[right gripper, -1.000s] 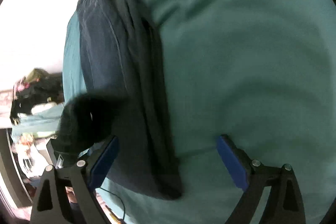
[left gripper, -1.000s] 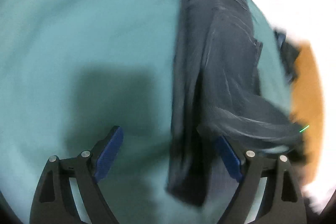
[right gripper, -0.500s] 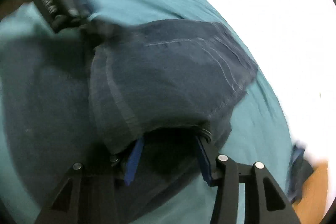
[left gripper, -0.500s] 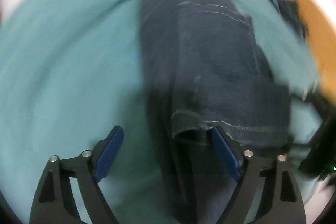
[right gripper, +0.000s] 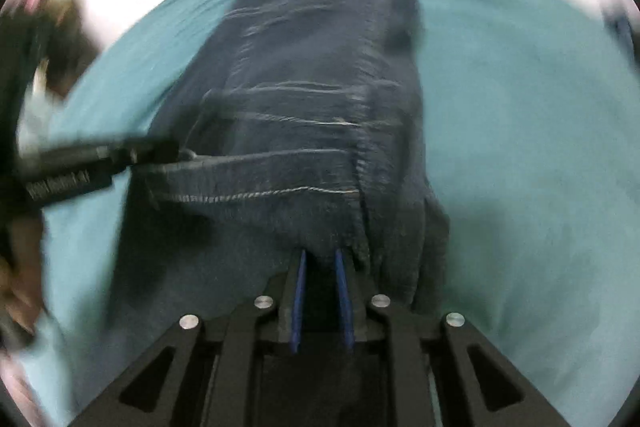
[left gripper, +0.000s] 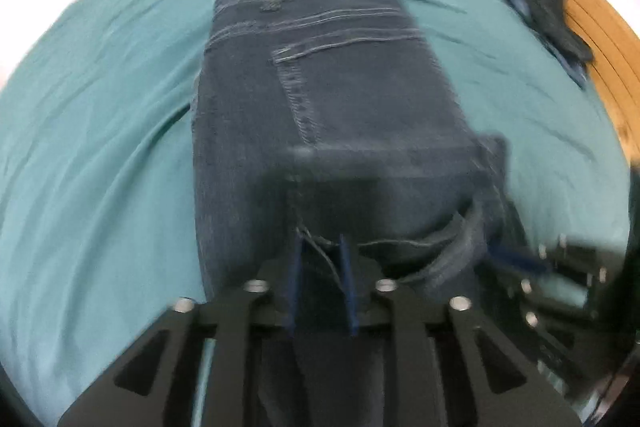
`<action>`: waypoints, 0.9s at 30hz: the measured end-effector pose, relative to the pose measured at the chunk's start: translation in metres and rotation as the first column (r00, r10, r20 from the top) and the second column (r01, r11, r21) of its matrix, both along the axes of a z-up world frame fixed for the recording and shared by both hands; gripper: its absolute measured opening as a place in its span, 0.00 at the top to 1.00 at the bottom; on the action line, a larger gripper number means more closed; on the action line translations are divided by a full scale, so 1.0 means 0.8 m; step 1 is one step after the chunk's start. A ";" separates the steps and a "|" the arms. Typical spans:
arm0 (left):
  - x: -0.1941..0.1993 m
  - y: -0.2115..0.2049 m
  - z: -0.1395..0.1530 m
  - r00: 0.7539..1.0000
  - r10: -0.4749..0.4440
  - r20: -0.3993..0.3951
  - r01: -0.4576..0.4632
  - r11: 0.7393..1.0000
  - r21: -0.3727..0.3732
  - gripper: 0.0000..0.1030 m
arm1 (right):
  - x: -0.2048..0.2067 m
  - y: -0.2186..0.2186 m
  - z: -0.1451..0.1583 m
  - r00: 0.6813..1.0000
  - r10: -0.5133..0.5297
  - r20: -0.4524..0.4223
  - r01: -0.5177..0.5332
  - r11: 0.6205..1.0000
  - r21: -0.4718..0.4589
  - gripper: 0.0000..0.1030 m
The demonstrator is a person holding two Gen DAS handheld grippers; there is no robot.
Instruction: Fold clothes
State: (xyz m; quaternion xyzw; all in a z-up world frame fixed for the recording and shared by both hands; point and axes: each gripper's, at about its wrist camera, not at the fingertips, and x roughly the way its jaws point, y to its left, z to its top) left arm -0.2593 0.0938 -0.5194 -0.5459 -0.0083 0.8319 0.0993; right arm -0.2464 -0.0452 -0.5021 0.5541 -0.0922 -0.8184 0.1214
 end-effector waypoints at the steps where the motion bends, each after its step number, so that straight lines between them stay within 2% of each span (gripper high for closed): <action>1: 0.004 -0.012 0.003 0.999 0.036 -0.001 -0.036 0.999 -0.005 0.41 | 0.004 0.009 0.009 0.999 -0.034 0.012 0.034 0.999 -0.041 0.67; 2: 0.015 -0.027 0.008 0.998 0.070 -0.006 -0.070 0.997 0.008 0.35 | 0.015 0.023 0.018 0.997 -0.073 0.019 0.074 0.994 -0.083 0.51; 3: 0.035 -0.049 0.013 0.995 0.101 -0.016 -0.100 0.994 0.049 0.32 | 0.036 0.042 0.029 0.993 -0.119 0.021 0.121 0.987 -0.105 0.18; 4: 0.056 -0.070 0.017 0.991 0.131 -0.019 -0.128 0.988 0.088 0.27 | 0.058 0.059 0.030 0.989 -0.144 0.037 0.148 0.979 -0.141 0.05; 5: 0.083 -0.091 0.016 0.988 0.157 -0.002 -0.155 0.979 0.132 0.26 | 0.080 0.075 0.030 0.984 -0.166 0.061 0.174 0.968 -0.180 0.05; 8: 0.170 -0.148 -0.002 0.971 0.214 0.105 -0.235 0.933 0.272 0.23 | 0.145 0.111 -0.010 0.949 -0.165 0.268 0.254 0.905 -0.343 0.05; 9: 0.197 -0.161 -0.014 0.960 0.227 0.166 -0.271 0.906 0.326 0.23 | 0.168 0.118 -0.029 0.926 -0.151 0.345 0.290 0.871 -0.398 0.05; 11: 0.244 -0.170 -0.053 0.924 0.213 0.316 -0.343 0.825 0.448 0.23 | 0.199 0.121 -0.063 0.899 -0.108 0.424 0.320 0.822 -0.470 0.04; 12: 0.260 -0.165 -0.069 0.912 0.188 0.365 -0.365 0.780 0.508 0.23 | 0.209 0.119 -0.072 0.904 -0.090 0.418 0.316 0.798 -0.512 0.03; 13: 0.271 -0.159 -0.079 0.905 0.172 0.389 -0.377 0.750 0.544 0.21 | 0.214 0.117 -0.071 0.919 -0.098 0.382 0.306 0.789 -0.533 0.01; 16: 0.274 -0.138 -0.076 0.914 0.177 0.365 -0.367 0.746 0.556 0.01 | 0.211 0.094 -0.082 0.922 -0.017 0.386 0.298 0.666 -0.684 0.02; 17: 0.276 -0.131 -0.075 0.917 0.179 0.356 -0.363 0.745 0.560 0.01 | 0.212 0.080 -0.080 0.927 -0.004 0.375 0.277 0.683 -0.676 0.03; 18: 0.277 -0.122 -0.075 0.919 0.167 0.358 -0.355 0.745 0.564 0.01 | 0.212 0.068 -0.079 0.931 0.009 0.365 0.256 0.698 -0.669 0.10; 19: 0.278 -0.110 -0.076 0.918 0.133 0.373 -0.339 0.749 0.569 0.02 | 0.214 0.060 -0.082 0.932 0.018 0.362 0.242 0.712 -0.659 0.30; 20: 0.279 -0.099 -0.077 0.917 0.099 0.387 -0.324 0.752 0.574 0.10 | 0.215 0.053 -0.084 0.932 0.024 0.360 0.233 0.722 -0.652 0.46; 21: 0.280 -0.087 -0.077 0.919 0.077 0.387 -0.301 0.772 0.560 0.19 | 0.216 0.057 -0.087 0.930 0.013 0.368 0.254 0.701 -0.667 0.76; 22: 0.281 -0.076 -0.076 0.928 0.071 0.366 -0.266 0.815 0.515 0.34 | 0.217 0.060 -0.091 0.927 0.002 0.375 0.274 0.679 -0.681 0.84; 23: 0.285 -0.071 -0.074 0.931 0.071 0.357 -0.253 0.832 0.493 0.47 | 0.218 0.062 -0.092 0.925 -0.008 0.379 0.289 0.661 -0.692 0.84; 24: 0.293 -0.076 -0.070 0.927 0.082 0.365 -0.273 0.816 0.510 0.53 | 0.224 0.064 -0.082 0.935 -0.009 0.355 0.268 0.674 -0.688 0.85; 25: 0.301 -0.081 -0.065 0.923 0.093 0.374 -0.294 0.798 0.526 0.63 | 0.233 0.067 -0.073 0.936 -0.016 0.350 0.275 0.656 -0.703 0.86; 26: 0.311 -0.084 -0.059 0.921 0.098 0.376 -0.303 0.789 0.535 0.68 | 0.242 0.069 -0.066 0.937 -0.019 0.348 0.275 0.651 -0.707 0.86; 27: 0.325 -0.083 -0.050 0.924 0.095 0.370 -0.295 0.793 0.533 0.70 | 0.257 0.069 -0.058 0.937 -0.007 0.348 0.268 0.653 -0.709 0.87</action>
